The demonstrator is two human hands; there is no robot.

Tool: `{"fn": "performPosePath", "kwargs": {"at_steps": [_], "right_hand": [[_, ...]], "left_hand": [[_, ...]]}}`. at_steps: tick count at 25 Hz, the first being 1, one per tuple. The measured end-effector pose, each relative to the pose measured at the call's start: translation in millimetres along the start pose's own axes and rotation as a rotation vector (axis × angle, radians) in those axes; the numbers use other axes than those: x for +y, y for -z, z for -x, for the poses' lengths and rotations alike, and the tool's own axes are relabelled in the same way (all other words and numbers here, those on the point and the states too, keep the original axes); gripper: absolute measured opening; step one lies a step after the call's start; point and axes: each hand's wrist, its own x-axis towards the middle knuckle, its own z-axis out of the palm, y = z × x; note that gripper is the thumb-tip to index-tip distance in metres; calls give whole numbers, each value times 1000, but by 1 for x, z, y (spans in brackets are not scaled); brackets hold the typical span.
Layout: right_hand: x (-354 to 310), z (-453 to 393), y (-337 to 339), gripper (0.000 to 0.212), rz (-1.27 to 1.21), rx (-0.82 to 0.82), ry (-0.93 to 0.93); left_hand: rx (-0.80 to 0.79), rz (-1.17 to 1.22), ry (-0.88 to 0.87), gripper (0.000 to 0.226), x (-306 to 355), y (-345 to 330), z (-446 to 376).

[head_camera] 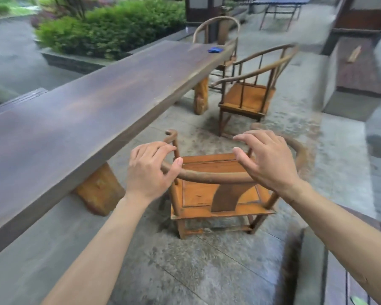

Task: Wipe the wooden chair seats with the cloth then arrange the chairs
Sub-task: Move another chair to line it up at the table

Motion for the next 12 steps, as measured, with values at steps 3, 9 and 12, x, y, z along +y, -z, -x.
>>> {"fn": "performPosePath", "kwargs": {"at_steps": [3, 9, 12], "right_hand": [[19, 18, 22, 39, 6, 39, -32], [73, 57, 42, 38, 11, 64, -74], [95, 81, 22, 38, -16, 79, -86]], "left_hand": [[-6, 38, -44, 41, 29, -13, -6], [-26, 49, -69, 41, 80, -56, -4], [21, 77, -132, 38, 98, -92, 16]]}}
